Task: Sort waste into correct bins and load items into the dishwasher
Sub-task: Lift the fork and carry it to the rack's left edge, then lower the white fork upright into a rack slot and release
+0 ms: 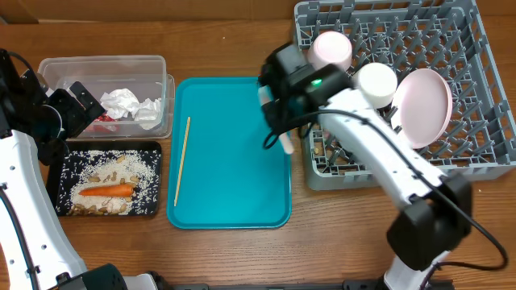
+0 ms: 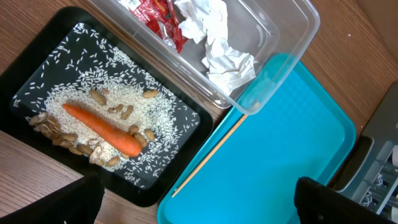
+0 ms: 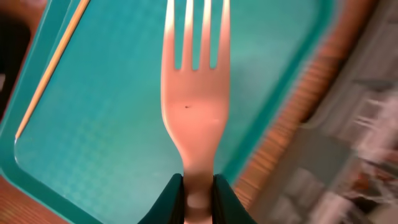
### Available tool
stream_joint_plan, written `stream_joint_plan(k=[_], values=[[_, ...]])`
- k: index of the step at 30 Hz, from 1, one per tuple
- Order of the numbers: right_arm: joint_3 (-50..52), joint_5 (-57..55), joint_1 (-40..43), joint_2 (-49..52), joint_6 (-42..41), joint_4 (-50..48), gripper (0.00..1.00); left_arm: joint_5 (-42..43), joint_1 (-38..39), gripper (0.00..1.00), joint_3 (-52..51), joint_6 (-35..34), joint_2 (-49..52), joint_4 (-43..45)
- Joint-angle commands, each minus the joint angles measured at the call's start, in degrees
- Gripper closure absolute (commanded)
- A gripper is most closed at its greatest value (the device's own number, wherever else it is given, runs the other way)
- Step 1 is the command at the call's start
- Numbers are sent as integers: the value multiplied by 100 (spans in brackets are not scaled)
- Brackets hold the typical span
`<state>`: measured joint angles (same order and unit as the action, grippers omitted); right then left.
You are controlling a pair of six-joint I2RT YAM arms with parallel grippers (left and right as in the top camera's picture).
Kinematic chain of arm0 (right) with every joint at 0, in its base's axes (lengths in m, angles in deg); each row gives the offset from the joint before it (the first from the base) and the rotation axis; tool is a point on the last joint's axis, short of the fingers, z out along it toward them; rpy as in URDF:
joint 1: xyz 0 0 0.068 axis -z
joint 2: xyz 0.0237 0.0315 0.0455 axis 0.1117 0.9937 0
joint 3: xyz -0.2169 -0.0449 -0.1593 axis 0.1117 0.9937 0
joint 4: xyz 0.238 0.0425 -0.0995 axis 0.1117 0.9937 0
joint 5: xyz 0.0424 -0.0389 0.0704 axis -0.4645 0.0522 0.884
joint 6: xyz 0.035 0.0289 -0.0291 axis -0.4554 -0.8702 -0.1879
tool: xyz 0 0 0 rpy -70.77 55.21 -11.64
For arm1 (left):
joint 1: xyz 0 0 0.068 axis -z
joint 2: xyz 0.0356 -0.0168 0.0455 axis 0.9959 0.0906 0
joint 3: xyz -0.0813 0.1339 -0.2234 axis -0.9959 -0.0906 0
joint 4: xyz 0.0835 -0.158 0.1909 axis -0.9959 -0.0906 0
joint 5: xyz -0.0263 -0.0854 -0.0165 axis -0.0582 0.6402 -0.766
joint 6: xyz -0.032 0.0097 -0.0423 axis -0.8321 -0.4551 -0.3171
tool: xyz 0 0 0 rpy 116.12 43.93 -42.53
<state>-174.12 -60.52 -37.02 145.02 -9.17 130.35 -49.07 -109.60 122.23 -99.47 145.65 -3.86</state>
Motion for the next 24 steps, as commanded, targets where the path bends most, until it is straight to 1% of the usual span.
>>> stream_joint_plan(k=[1, 6, 15, 24], values=[[-177, 33, 313, -216, -42, 55, 96, 63, 7, 0, 114, 46, -98, 2], [-160, 31, 717, -214, -39, 105, 96, 66, 7, 0, 114, 46, -98, 2], [-107, 28, 1193, -197, -55, 63, 96, 63, 7, 0, 114, 46, -98, 2], [492, 20, 1377, -168, -168, -673, 96, 66, 7, 0, 114, 46, -98, 2]])
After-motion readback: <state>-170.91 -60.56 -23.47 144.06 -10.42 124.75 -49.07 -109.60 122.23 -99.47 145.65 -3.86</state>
